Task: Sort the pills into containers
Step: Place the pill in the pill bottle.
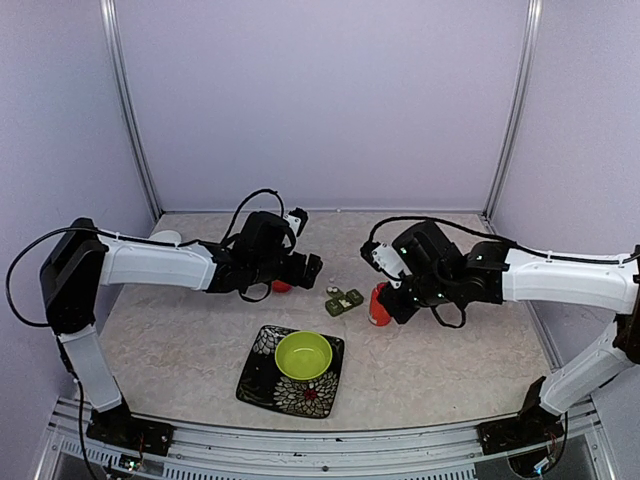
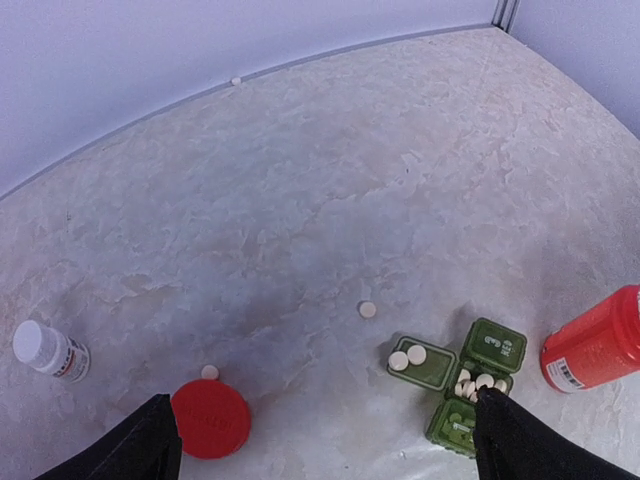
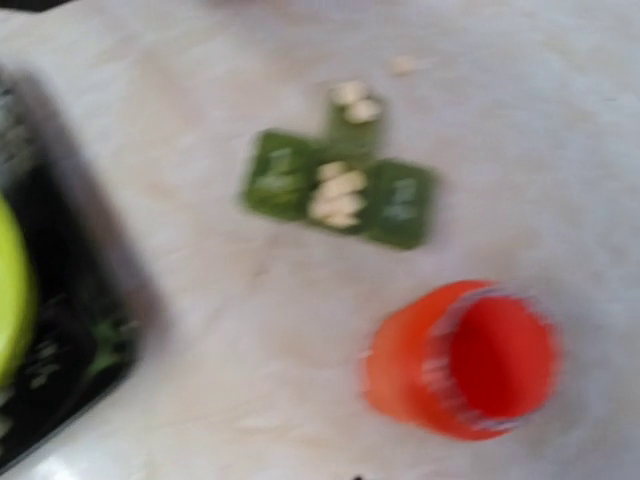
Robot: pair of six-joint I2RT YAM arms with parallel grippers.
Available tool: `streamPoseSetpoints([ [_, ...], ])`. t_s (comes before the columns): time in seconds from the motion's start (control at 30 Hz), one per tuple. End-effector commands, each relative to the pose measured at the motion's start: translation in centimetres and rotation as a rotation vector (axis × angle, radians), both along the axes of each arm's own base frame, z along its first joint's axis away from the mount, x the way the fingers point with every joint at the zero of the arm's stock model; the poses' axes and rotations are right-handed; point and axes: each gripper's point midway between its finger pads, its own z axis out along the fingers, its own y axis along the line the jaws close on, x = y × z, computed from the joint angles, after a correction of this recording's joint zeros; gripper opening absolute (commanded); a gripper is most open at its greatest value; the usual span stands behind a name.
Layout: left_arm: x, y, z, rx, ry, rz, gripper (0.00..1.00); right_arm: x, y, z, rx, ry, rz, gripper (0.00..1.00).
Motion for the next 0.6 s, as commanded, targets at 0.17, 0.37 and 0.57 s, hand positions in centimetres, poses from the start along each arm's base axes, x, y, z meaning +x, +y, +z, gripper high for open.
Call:
streamPoseSetpoints([
  [0.17,3.2,-2.6,-0.1,-0.009,0.034,-0.055,0.99,5.2,-1.6,0.9,-0.001,-0.069,-0.074,0.11],
  [0.37,4.9,-3.5,-2.6,0.001,0.095,-0.091,0.99,6.9,-1.5,0.2,-0.007,-0.073,-0.089,0.1],
  [0.57,6.3,-3.7,-4.6,0.0,0.129,-0.109,0.99,8.1,-1.7,-0.5,-0.008,-0.069,-0.1,0.1],
])
